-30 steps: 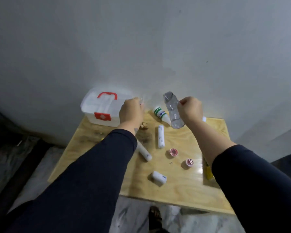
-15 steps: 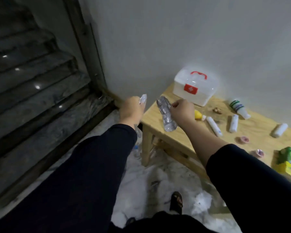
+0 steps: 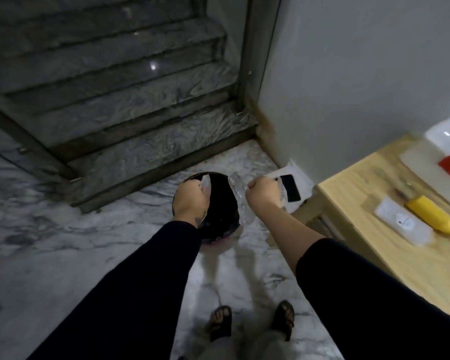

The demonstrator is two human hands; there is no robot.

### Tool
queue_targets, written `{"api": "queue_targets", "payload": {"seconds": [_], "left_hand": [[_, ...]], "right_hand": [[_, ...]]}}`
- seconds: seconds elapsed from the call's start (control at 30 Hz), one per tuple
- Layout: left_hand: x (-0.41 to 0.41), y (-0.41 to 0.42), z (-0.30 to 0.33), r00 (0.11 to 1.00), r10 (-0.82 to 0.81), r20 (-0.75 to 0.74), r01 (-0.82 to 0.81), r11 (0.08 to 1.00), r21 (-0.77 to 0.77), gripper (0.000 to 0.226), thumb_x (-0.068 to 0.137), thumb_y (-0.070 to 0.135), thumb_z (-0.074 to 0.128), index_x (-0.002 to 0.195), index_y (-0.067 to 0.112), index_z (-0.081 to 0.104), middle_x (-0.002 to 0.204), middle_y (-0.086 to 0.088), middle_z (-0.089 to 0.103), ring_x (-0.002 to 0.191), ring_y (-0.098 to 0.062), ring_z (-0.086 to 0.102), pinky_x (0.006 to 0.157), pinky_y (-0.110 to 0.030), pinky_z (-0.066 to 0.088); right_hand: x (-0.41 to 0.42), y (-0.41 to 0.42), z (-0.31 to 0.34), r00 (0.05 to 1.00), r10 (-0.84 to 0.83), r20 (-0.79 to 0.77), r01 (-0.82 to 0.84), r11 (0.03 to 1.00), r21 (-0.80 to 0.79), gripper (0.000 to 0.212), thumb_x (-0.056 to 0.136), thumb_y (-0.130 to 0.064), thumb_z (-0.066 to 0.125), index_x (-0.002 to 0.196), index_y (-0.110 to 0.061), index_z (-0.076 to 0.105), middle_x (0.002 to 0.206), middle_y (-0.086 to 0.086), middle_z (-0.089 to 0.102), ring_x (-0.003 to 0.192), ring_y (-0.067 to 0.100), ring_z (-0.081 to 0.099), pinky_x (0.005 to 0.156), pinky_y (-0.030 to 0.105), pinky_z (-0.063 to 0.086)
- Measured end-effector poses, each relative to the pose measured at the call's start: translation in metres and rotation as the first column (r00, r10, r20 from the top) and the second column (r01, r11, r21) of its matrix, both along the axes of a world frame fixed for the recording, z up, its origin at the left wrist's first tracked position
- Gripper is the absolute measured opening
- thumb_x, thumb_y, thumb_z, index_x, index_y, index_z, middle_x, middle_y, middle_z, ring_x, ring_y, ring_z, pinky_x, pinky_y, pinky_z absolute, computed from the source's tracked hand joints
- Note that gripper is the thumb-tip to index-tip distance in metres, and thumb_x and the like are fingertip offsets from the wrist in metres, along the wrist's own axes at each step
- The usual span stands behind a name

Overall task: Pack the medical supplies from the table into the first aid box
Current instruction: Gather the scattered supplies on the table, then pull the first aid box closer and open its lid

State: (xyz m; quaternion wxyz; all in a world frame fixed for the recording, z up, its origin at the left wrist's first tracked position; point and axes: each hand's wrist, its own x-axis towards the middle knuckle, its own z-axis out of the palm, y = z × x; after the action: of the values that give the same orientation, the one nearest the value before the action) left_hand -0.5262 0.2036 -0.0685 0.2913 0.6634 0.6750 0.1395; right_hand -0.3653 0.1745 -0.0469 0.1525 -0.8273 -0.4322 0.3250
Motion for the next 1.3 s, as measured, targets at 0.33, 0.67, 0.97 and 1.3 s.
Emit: {"api": "queue_targets", "payload": {"seconds": [0.33,0.67,0.97,1.3], "left_hand": [[0.005,0.055,-0.066,0.996,0.069,-0.058,-0.077,0.983,-0.166,0.037,0.098,0.028,0.054,0.124,0.003,0.063,0.118,-0.014,0.067,0.110,-0.031,0.061,0.092,-0.040,0.050],[0.022,0.043,-0.014,0.968,-0.162,-0.192,0.141,0.983,-0.121,0.026,0.096,0.027,0.054,0.111,0.010,0.066,0.111,-0.009,0.069,0.105,-0.029,0.063,0.082,-0.037,0.052],[0.117,0.027,0.074,0.885,-0.404,-0.230,0.410,0.912,-0.022,0.019,0.095,0.032,0.053,0.105,0.024,0.066,0.117,-0.001,0.069,0.105,-0.026,0.064,0.087,-0.040,0.055],[0.296,-0.021,0.129,0.649,-0.726,-0.228,0.760,0.636,0.137,0.030,0.096,0.032,0.051,0.123,0.025,0.061,0.125,0.003,0.064,0.111,-0.024,0.061,0.085,-0.035,0.051]], "right_hand": [[-0.016,0.065,-0.070,0.993,0.121,-0.009,-0.121,0.989,-0.090,0.023,0.093,-0.001,0.051,0.112,-0.001,0.064,0.108,0.020,0.069,0.094,0.033,0.066,0.079,0.037,0.058],[0.020,0.035,-0.035,0.978,0.200,0.052,-0.194,0.975,-0.107,0.027,0.092,-0.014,0.054,0.114,-0.003,0.065,0.114,0.016,0.067,0.103,0.033,0.063,0.087,0.039,0.056],[0.098,-0.027,0.041,0.970,0.080,0.230,-0.078,0.997,-0.014,0.029,0.094,-0.018,0.050,0.118,-0.009,0.064,0.122,0.012,0.066,0.110,0.031,0.062,0.089,0.035,0.053],[0.238,-0.130,0.097,0.887,-0.360,0.290,0.334,0.933,0.136,0.035,0.090,-0.022,0.056,0.124,-0.017,0.060,0.126,0.009,0.063,0.115,0.029,0.060,0.092,0.036,0.051]]}}
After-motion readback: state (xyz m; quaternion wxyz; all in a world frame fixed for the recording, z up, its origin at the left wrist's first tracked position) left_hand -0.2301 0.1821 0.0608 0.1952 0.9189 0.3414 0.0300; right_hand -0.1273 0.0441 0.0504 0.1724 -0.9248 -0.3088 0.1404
